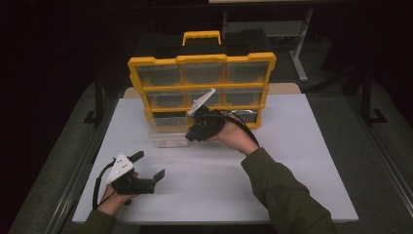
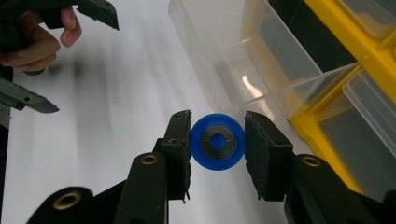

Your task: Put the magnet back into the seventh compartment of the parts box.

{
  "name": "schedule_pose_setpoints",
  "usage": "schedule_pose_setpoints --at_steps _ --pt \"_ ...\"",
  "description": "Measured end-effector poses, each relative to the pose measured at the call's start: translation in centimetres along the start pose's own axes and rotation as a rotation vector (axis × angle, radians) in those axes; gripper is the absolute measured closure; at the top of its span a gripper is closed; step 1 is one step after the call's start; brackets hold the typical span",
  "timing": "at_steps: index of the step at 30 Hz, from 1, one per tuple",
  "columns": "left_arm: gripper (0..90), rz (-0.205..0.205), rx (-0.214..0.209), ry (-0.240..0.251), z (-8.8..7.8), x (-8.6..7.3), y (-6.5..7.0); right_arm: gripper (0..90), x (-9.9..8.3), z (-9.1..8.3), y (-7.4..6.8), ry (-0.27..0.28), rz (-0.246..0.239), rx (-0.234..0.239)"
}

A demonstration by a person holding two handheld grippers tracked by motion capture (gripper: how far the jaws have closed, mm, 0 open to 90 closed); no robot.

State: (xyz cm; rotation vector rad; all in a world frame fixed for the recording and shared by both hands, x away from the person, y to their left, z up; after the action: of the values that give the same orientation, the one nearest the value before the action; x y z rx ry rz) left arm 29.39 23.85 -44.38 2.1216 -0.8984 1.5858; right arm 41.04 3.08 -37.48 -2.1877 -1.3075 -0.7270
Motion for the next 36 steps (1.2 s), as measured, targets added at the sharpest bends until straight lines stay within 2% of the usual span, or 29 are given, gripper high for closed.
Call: schedule_pose_setpoints --at_steps 9,10,12,16,17,18,20,23,24,25,26,31,32,34,35,36 --pt "0.0 0.003 -0.001 -0.001 0.0 0.0 0.0 61.7 1.1 0.4 0.6 0.014 0.015 -0.009" --pt "0.0 0.003 -0.001 -0.002 0.0 0.0 0.0 61.7 1.3 0.5 0.8 0.023 0.004 -0.01" --pt "0.0 0.0 0.0 0.0 0.0 0.0 0.0 61.7 1.5 0.4 0.8 0.019 0.027 -0.012" --pt "0.0 -0.001 -0.001 0.0 0.0 0.0 0.0 61.7 2.1 0.5 1.0 0.025 0.02 -0.018" --pt "0.0 0.0 -0.002 0.0 0.0 0.0 0.0 61.7 2.2 0.5 0.8 0.024 0.035 -0.016" --pt "0.0 0.001 -0.002 -0.001 0.0 0.0 0.0 61.6 2.4 0.6 1.0 0.038 0.011 -0.017" --pt "0.0 0.002 -0.002 0.0 0.0 0.0 0.0 61.7 2.6 0.7 1.0 0.033 0.023 -0.019" --pt "0.0 -0.001 -0.001 0.0 0.0 0.0 0.0 61.7 3.2 1.1 1.0 0.045 0.014 -0.011" --pt "0.0 0.0 -0.001 0.001 0.0 0.0 0.0 61.7 3.2 1.1 0.8 0.033 0.031 -0.01" --pt "0.0 -0.001 -0.001 0.001 0.0 0.0 0.0 61.7 3.4 1.3 0.8 0.038 0.029 -0.006" --pt "0.0 0.003 -0.002 0.002 0.0 0.1 0.0 61.7 3.5 1.5 0.9 0.044 0.015 -0.008" --pt "0.0 -0.002 -0.002 0.004 0.0 0.1 0.0 61.7 4.1 2.1 0.9 0.043 0.036 -0.008" --pt "0.0 -0.003 -0.002 0.004 0.0 0.1 0.0 61.7 4.2 2.2 1.0 0.046 0.022 -0.016" --pt "0.0 -0.004 -0.001 0.005 0.0 0.1 0.0 61.7 4.3 2.3 1.0 0.037 0.042 -0.016" --pt "0.0 -0.002 -0.002 0.004 0.0 0.1 0.0 61.7 4.4 2.5 1.2 0.048 0.022 -0.017" --pt "0.0 -0.001 -0.002 0.004 -0.1 0.1 0.0 61.7 4.5 2.5 1.1 0.037 0.035 -0.017"
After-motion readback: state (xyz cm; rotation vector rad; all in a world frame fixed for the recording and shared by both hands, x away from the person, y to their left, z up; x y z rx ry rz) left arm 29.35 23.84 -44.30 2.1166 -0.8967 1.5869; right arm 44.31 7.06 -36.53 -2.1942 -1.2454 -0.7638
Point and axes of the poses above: each handheld gripper's, and its own axes: z roughly forward along the jaws, x roughly out of its top, y roughly to its right, the point moved 5 cm from there along z, roughly forward along the jaws, and after that the axes turned 7 degrees about z, right-handed, at the moved point
